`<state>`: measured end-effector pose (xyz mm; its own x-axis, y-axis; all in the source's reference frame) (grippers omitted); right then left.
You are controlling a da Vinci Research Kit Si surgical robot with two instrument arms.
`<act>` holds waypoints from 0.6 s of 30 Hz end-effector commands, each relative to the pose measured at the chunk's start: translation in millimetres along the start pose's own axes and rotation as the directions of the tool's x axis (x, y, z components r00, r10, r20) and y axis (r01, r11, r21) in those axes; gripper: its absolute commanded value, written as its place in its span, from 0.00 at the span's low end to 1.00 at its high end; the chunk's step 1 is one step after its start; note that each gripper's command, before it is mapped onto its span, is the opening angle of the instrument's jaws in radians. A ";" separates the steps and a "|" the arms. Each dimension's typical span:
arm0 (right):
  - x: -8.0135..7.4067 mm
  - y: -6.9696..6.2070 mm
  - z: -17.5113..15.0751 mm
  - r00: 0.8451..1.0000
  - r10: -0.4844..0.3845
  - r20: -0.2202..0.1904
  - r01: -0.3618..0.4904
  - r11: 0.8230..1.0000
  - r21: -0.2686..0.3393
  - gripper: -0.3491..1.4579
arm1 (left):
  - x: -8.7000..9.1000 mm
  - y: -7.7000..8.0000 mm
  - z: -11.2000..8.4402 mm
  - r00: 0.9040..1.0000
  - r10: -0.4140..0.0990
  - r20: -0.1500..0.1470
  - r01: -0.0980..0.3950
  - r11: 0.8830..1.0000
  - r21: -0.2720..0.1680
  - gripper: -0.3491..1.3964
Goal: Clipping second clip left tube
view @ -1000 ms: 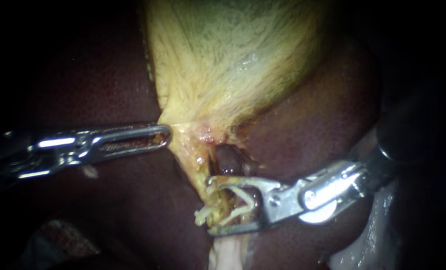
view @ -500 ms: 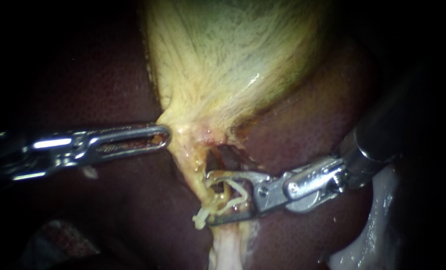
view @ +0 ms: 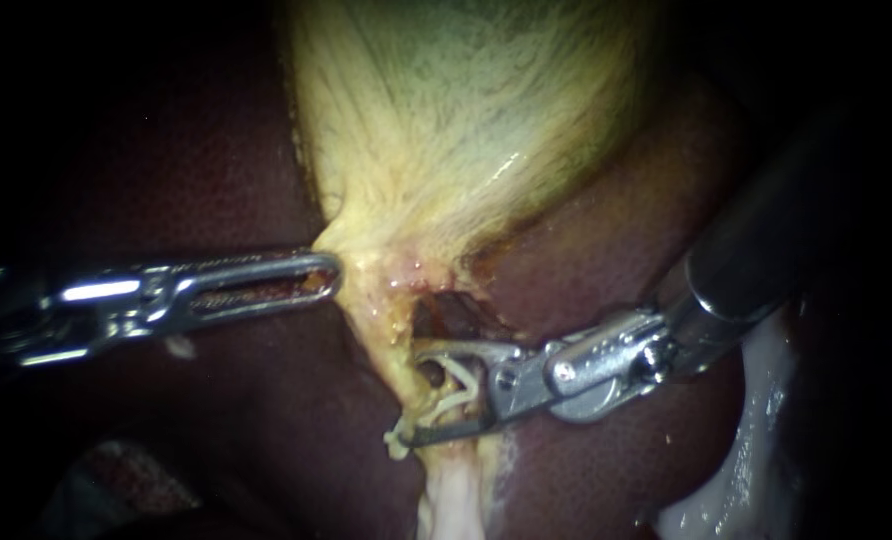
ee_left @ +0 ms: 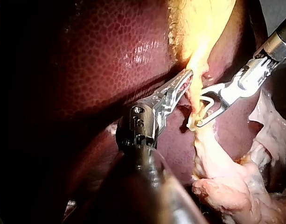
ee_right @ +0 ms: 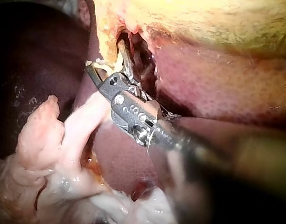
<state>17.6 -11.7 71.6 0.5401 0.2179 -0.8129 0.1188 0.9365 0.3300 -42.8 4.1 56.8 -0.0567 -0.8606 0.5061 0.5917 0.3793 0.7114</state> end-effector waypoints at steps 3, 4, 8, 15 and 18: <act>0.0 -0.4 1.0 1.000 0.026 0.003 -0.026 0.999 0.025 0.51 | 0.0 -0.4 0.2 1.000 -0.001 0.001 0.001 1.000 -0.004 0.00; 0.0 -0.5 1.3 1.000 0.023 0.008 -0.024 0.999 0.029 0.51 | 0.0 -0.5 0.2 1.000 -0.001 0.002 0.001 1.000 -0.005 0.00; -0.2 -0.9 2.1 0.999 0.023 0.025 -0.025 0.999 0.044 0.50 | 0.0 -0.9 0.4 1.000 -0.001 0.000 0.001 1.000 -0.002 0.00; -0.2 -1.1 1.7 0.999 0.022 0.035 -0.024 0.998 0.052 0.42 | 0.0 -0.9 0.5 1.000 -0.001 0.001 0.001 1.000 -0.002 0.00; -0.2 -1.0 1.1 0.998 0.028 0.052 -0.031 0.998 0.058 0.27 | 0.0 -0.9 0.5 1.000 -0.001 0.001 0.001 1.000 -0.002 0.00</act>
<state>18.0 -12.8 71.7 0.5926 0.2397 -0.7690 0.1451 0.9073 0.3946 -43.8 3.9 56.4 -0.0582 -0.8609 0.5055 0.5933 0.3774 0.7110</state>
